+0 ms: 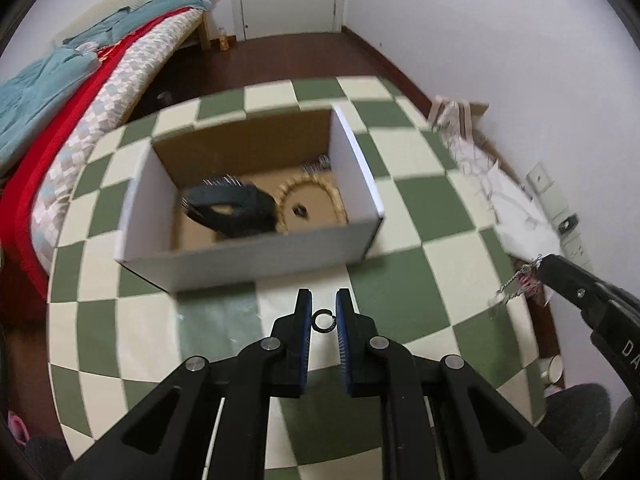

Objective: Organize jewelry
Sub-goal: 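Carry the necklace and ring into the white box and open both grippers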

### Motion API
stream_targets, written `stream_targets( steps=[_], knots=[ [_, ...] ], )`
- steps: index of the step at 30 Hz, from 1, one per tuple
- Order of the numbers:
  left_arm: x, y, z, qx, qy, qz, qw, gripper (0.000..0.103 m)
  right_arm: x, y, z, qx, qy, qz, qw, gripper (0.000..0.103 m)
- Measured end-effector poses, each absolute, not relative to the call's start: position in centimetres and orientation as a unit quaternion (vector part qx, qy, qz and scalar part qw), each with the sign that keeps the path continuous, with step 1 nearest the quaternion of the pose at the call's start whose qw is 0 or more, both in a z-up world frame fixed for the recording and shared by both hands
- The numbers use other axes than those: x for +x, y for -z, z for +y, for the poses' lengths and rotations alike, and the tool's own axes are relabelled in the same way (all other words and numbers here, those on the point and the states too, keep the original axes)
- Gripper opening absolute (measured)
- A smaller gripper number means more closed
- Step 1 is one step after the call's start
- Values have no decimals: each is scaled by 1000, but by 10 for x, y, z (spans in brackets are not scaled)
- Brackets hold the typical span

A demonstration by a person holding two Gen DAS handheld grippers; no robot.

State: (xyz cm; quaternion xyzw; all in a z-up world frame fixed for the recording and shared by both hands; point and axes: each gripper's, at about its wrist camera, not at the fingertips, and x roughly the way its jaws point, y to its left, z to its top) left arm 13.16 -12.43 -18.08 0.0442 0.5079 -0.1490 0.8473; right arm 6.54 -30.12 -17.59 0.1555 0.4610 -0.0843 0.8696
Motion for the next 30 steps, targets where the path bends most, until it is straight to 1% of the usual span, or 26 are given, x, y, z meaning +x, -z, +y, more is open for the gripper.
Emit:
stream_targets(
  steps=[9, 12, 15, 18, 23, 30],
  knots=[
    [162, 100, -86, 10, 160, 468, 869, 9, 92, 94, -270, 136, 28, 408, 902, 6],
    [182, 83, -72, 2, 158, 464, 871, 9, 110, 69, -254, 122, 6, 395, 911, 6],
    [203, 76, -59, -3, 147, 465, 873, 9, 131, 55, -238, 103, -9, 392, 914, 6],
    [222, 82, -49, -6, 141, 479, 866, 9, 154, 57, -224, 90, -21, 404, 910, 6],
    [248, 106, -37, -1, 132, 511, 849, 9, 191, 78, -208, 86, -40, 444, 891, 6],
    [266, 154, -32, 9, 124, 573, 810, 11, 229, 112, -194, 75, -46, 487, 869, 6]
  ],
)
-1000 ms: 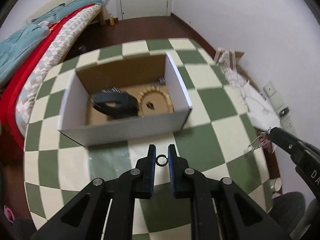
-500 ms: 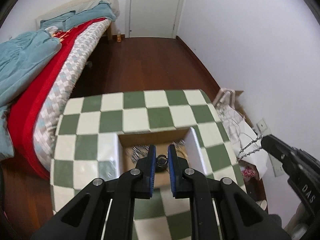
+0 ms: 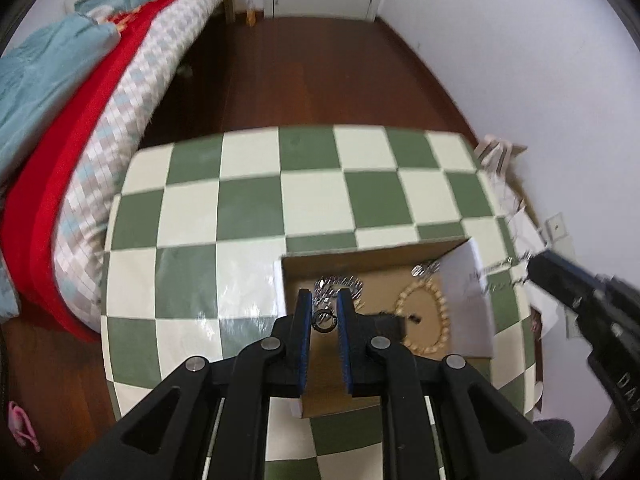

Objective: Organize jewelry
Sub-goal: 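Carry the necklace and ring into the white box and open both grippers, then lift both grippers up and away from the box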

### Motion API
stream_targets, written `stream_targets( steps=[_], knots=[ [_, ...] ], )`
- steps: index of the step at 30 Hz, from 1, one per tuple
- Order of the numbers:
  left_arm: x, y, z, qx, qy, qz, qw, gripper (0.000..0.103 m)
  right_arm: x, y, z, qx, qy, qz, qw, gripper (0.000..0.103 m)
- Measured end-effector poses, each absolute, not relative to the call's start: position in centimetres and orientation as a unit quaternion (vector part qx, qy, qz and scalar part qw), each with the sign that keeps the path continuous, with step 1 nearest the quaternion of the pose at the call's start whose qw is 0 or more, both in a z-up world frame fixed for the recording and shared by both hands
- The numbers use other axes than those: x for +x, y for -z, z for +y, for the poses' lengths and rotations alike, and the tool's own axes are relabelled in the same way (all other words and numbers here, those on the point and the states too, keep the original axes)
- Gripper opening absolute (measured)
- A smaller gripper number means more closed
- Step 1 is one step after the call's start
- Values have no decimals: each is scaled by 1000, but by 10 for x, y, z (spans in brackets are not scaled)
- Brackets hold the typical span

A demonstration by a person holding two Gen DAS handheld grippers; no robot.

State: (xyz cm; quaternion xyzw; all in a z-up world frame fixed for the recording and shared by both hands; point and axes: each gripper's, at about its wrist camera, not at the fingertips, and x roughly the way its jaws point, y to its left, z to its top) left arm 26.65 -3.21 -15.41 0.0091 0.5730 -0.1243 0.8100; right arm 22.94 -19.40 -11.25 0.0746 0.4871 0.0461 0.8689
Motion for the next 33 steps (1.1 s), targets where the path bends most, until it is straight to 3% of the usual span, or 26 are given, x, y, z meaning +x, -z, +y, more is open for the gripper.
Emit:
stream_targets(
  steps=[6, 7, 9, 10, 12, 16, 18, 19, 33],
  knots=[
    [271, 166, -25, -2, 108, 587, 802, 14, 252, 138, -194, 73, -42, 536, 840, 6],
    [272, 164, -23, -5, 105, 585, 804, 20, 254, 141, -196, 72, -38, 543, 836, 7],
    [274, 161, -20, -5, 95, 578, 810, 41, 256, 146, -198, 72, -35, 552, 830, 16],
    [273, 156, -17, -6, 88, 571, 816, 61, 256, 147, -200, 72, -32, 553, 830, 23],
    [272, 150, -13, -10, 78, 560, 825, 81, 255, 149, -202, 70, -32, 555, 829, 55],
    [269, 142, -6, -1, 45, 546, 837, 103, 248, 148, -199, 42, -19, 555, 831, 64],
    [264, 140, -5, 10, 30, 536, 844, 103, 243, 150, -197, 28, -8, 557, 830, 98],
    [259, 140, -4, 13, 23, 530, 847, 103, 240, 151, -196, 21, -3, 557, 830, 102],
    [201, 135, -6, 36, 0, 510, 859, 103, 183, 160, -198, 15, 47, 553, 832, 103]
  ],
)
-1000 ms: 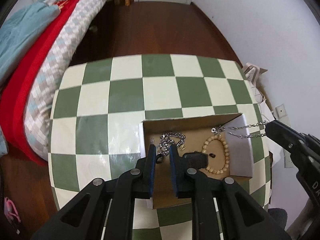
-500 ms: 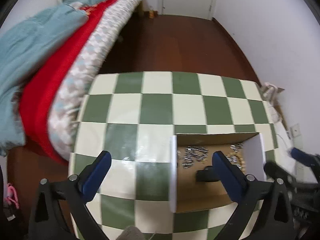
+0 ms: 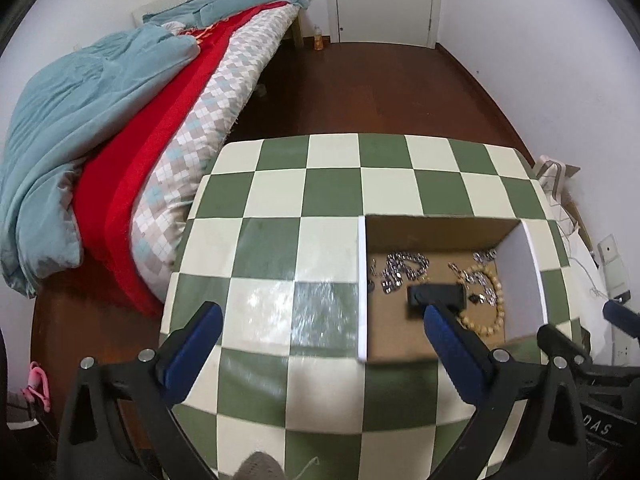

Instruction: Organize jewelry

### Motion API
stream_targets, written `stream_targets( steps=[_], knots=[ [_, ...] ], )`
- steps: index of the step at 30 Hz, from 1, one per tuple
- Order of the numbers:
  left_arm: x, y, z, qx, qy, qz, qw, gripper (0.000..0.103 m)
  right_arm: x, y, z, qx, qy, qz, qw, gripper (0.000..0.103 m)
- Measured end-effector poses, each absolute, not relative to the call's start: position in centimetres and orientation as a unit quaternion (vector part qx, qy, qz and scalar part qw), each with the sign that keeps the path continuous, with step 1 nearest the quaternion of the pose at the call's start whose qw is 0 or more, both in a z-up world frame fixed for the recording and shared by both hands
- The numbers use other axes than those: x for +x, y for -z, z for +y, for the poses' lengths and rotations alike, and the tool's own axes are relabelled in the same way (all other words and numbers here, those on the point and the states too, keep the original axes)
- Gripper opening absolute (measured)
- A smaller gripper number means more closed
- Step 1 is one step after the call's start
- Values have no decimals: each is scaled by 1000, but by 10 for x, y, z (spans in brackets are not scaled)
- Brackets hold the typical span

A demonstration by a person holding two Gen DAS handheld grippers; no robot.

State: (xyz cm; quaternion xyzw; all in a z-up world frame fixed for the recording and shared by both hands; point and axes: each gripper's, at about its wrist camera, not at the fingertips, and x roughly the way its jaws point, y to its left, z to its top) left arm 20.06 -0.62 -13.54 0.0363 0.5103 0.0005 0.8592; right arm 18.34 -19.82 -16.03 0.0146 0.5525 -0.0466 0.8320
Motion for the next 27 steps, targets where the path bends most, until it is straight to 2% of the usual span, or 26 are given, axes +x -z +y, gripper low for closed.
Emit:
stream_targets(
  steps=[8, 27],
  knots=[
    [148, 99, -1, 21, -17, 479, 877, 103, 134, 117, -198, 7, 60, 510, 858, 103],
    [39, -11, 2, 2, 16, 411, 911, 103, 2, -24, -199, 8, 62, 398, 915, 103]
  ],
)
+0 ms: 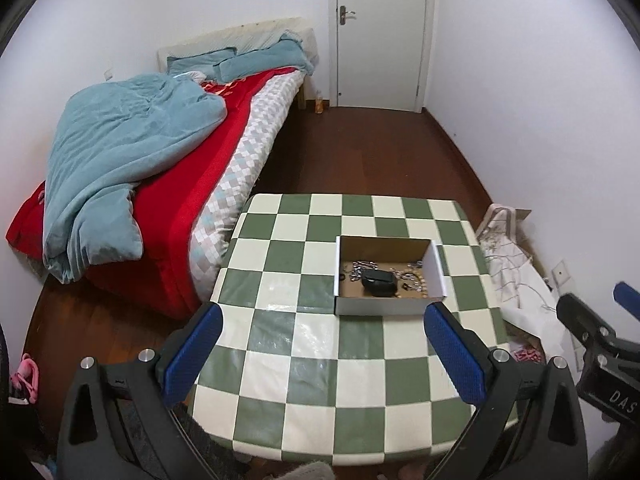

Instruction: Organize jewelry

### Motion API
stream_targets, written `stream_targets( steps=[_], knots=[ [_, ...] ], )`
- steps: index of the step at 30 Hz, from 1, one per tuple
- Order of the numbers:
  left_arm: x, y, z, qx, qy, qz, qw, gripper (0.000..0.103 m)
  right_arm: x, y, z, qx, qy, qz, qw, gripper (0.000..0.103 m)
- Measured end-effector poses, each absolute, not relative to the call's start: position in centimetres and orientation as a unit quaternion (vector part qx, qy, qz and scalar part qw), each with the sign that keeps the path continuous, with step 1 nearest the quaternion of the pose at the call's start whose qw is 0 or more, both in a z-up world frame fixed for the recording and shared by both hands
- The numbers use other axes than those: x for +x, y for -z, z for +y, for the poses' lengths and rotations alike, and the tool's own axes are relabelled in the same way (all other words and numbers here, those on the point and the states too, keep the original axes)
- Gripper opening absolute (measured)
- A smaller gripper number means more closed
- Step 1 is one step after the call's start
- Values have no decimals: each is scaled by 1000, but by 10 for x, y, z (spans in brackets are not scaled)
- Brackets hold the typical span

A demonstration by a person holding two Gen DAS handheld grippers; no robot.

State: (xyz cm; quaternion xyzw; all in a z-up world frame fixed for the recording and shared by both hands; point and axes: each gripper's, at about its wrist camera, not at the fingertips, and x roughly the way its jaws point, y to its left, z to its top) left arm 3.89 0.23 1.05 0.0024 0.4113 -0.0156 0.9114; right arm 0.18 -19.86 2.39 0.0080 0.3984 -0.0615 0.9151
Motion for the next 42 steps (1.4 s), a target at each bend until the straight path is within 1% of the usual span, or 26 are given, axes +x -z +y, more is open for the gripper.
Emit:
stream_targets(
  steps=[4, 16, 24, 30, 42],
  knots=[
    [21, -26, 1, -1, 23, 404, 915, 103, -21, -45, -195, 4, 58, 384, 922, 103],
    [-3, -65, 9, -7, 23, 386, 922, 103, -68, -81, -195, 12, 41, 374, 927, 103],
    [2, -73, 3, 1, 24, 377, 926, 103, -62, -99, -196, 8, 51, 356, 933, 103],
    [24, -69, 2, 2, 13, 384, 923, 103, -33, -91, -197, 6, 64, 361, 930, 103],
    [72, -39, 3, 2, -9, 420, 908, 103, 35, -50, -197, -6, 80, 403, 912, 103]
  ],
)
